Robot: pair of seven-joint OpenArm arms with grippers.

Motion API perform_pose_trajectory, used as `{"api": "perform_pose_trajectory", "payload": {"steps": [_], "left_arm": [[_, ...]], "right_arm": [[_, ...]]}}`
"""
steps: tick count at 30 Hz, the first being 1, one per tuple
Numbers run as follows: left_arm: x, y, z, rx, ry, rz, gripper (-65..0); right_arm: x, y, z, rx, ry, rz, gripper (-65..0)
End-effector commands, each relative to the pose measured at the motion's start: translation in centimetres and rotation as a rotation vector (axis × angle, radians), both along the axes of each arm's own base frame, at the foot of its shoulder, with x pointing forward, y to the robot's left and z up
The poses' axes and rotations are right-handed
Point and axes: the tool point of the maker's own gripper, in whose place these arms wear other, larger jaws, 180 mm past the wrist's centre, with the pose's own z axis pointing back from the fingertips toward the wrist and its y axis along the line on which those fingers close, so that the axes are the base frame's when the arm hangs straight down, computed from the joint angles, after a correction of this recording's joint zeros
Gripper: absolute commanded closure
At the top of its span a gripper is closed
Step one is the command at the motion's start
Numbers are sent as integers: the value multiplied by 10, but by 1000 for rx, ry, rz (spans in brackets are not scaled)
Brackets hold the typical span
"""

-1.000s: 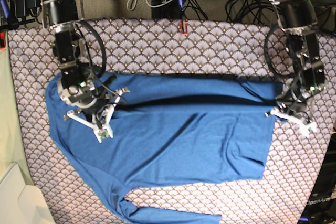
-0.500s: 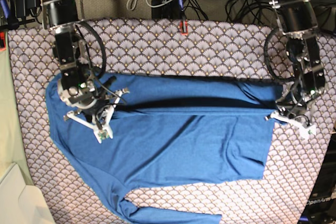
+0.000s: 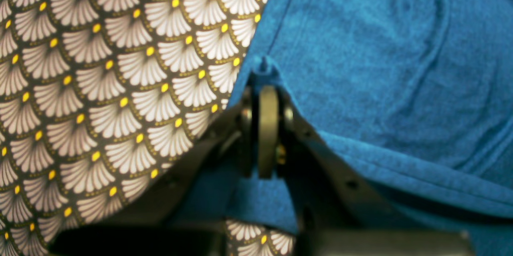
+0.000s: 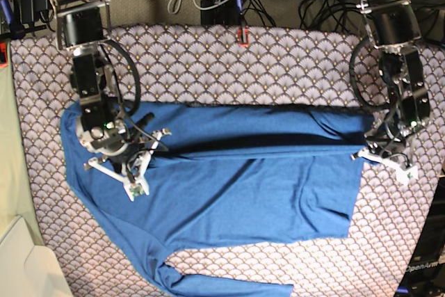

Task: Fold the T-shirt properly
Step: 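Lower the held edge onto the shirt body with both grippers, then slide both grippers outward along the folded edge toward the shirt's sides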

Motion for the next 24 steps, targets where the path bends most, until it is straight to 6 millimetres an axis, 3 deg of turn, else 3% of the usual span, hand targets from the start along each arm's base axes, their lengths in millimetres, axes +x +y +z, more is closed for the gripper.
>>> {"api": "perform_pose_trajectory", "payload": {"steps": [1, 9, 13, 15, 19, 22, 24], "left_arm": [[12, 8, 19, 25, -58, 4, -5], [12, 8, 20, 25, -59, 5, -10], [12, 9, 19, 24, -53, 8, -53], [11, 9, 19, 24, -53, 10, -133], [12, 14, 22, 38, -59, 7, -400], [14, 17, 25, 48, -81, 15, -576], [13, 18, 28, 48, -87, 16, -650]], "right_arm": [[12, -2, 17, -2, -57, 1, 0], [8, 3, 12, -14, -39, 21, 0], [6, 9, 10, -22, -33, 43, -98], [5, 9, 9, -23, -32, 45, -161], [5, 9, 10, -22, -33, 45, -292], [6, 9, 12, -21, -40, 42, -332], [7, 8, 15, -19, -48, 39, -332]]}}
